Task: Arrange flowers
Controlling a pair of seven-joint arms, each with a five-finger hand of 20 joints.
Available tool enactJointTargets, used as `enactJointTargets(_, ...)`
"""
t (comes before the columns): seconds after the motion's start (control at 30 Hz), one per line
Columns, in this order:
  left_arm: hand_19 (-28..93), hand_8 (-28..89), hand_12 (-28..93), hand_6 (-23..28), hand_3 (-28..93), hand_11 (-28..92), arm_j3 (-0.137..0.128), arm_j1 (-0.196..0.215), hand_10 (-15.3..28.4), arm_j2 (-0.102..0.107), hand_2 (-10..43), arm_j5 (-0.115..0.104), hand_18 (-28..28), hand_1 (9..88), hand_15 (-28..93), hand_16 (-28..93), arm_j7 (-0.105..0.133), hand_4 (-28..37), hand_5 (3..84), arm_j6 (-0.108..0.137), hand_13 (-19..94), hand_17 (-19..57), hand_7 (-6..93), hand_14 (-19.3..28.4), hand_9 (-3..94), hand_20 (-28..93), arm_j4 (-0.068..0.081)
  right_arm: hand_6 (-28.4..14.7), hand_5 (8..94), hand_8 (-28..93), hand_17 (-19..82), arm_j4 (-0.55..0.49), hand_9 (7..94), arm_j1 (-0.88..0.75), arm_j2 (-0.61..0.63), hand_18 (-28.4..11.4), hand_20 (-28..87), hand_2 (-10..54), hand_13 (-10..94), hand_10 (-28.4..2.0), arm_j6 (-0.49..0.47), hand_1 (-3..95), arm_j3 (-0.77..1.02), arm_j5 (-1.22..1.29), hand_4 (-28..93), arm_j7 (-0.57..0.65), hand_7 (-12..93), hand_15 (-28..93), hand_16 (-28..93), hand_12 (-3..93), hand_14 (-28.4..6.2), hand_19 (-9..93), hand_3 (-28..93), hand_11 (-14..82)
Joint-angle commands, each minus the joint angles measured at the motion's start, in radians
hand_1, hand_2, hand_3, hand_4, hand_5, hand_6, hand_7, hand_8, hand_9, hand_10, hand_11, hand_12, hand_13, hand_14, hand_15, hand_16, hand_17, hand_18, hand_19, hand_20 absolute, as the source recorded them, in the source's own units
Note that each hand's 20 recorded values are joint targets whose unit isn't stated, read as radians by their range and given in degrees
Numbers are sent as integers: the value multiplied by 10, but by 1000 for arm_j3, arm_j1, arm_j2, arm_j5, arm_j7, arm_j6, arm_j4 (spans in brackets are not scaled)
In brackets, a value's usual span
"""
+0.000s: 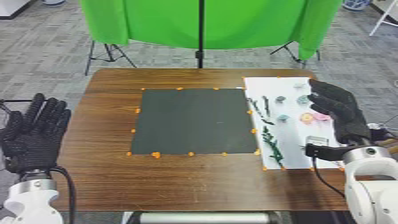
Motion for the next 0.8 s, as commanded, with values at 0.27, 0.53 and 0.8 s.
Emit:
enactJointTargets(0.27, 314, -89, 51, 89, 761, 144, 0, 23, 150, -2, 154, -14, 111, 253, 212, -85, 0, -283, 472, 11, 301, -41, 46, 130, 420, 86, -6, -75, 409, -115, 120, -42, 386, -79, -6, -185, 151, -95, 355, -179, -58, 218, 97, -159, -283, -1, 113, 115, 226, 127, -153, 319, 741, 66)
enactJointTargets(0.53, 315, -88, 53, 91, 762, 147, -3, 17, 150, 8, 154, -29, 111, 254, 214, -84, 12, -283, 474, 11, 305, -41, 47, 132, 423, 86, -5, -90, 539, -126, 170, -67, 501, -78, 54, -204, 216, -95, 438, -193, -39, 255, 35, -514, -283, 157, 181, 645, 203, 241, -161, 590, 631, 384)
enactJointTargets(0.8, 319, -88, 54, 91, 762, 149, 3, 15, 151, 13, 155, -36, 112, 254, 219, -84, 14, -283, 476, 13, 308, -42, 50, 133, 425, 88, -4, -64, 561, -142, 215, -83, 512, -131, 67, -224, 246, -95, 482, -200, -74, 279, -24, -756, -283, 213, 394, 780, 259, 321, -176, 714, 559, 586)
